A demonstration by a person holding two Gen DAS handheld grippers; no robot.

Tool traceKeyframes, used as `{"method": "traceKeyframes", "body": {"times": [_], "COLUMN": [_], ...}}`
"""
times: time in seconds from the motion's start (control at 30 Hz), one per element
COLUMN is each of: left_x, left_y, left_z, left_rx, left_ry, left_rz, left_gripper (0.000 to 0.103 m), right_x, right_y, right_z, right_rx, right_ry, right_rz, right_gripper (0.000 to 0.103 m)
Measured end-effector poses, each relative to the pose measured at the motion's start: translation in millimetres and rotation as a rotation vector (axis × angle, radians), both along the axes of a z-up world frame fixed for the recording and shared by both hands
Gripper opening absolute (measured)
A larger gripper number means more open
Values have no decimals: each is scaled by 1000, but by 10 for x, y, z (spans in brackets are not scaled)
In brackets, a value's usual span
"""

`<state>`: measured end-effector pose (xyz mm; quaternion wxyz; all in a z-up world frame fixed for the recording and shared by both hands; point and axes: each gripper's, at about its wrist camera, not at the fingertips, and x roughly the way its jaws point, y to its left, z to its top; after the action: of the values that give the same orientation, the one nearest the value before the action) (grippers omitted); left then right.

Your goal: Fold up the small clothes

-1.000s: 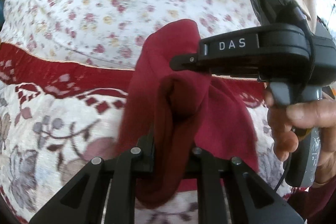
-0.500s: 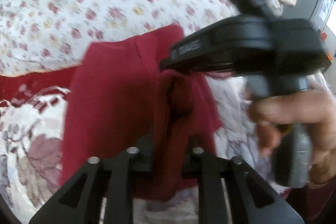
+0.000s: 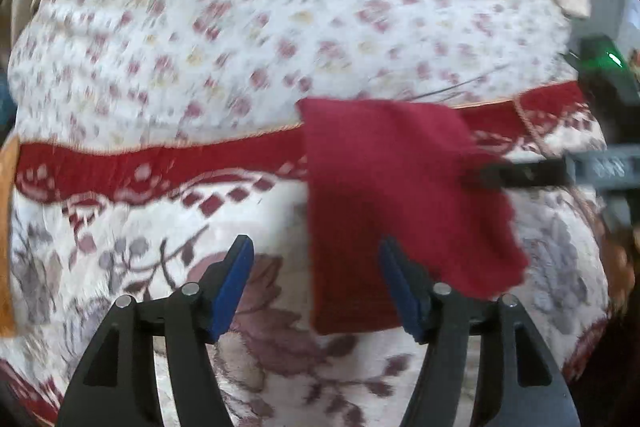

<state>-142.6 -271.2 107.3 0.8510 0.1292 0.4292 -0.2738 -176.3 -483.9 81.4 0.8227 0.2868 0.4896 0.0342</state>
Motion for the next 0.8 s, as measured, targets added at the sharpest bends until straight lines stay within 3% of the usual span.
{"method": "traceKeyframes", "body": {"times": [0.03,0.07,0.1,0.13,0.2,0.27,0.37,0.47,0.53,0.57,0.6,0.67,0.77,0.8], "left_x": [29,50,55,39,-7,-41,-49,-54,-59,-55,-45,-32,-32,-38], "left_y": [21,35,40,35,51,16,-41,-57,-56,-57,-71,-74,-93,-96], "left_z": [-76,-121,-168,-244,-299,-342,-380,-380,-375,-376,-389,-404,-423,-425], "left_rx": [-5,-6,-7,-9,-11,-4,-1,-1,1,2,2,-3,-7,-5], "left_ry": [25,40,52,67,77,70,72,71,57,54,56,67,70,67], "left_rz": [11,17,17,8,-11,-34,-41,-37,-30,-27,-25,-20,-16,-17], "left_gripper": [64,64,64,64,64,66,68,68,70,71,71,71,71,72], "right_x": [37,66,92,80,-35,-157,-252,-295,-399,-433,-468,-418,-196,-109], "right_y": [74,120,199,257,354,359,234,204,114,66,8,-70,-7,34], "right_z": [-67,-127,-186,-187,-128,-101,-284,-154,20,83,143,162,19,-68], "right_rx": [6,-2,-47,-98,-190,-242,-226,-193,-136,-118,-99,-71,-97,-104], "right_ry": [9,20,37,41,15,13,51,24,-24,-42,-68,-82,-30,-10], "right_rz": [6,6,13,28,61,78,56,40,-18,-51,-93,-139,-137,-121], "right_gripper": [77,70,41,30,20,17,16,17,38,59,74,76,74,58]}}
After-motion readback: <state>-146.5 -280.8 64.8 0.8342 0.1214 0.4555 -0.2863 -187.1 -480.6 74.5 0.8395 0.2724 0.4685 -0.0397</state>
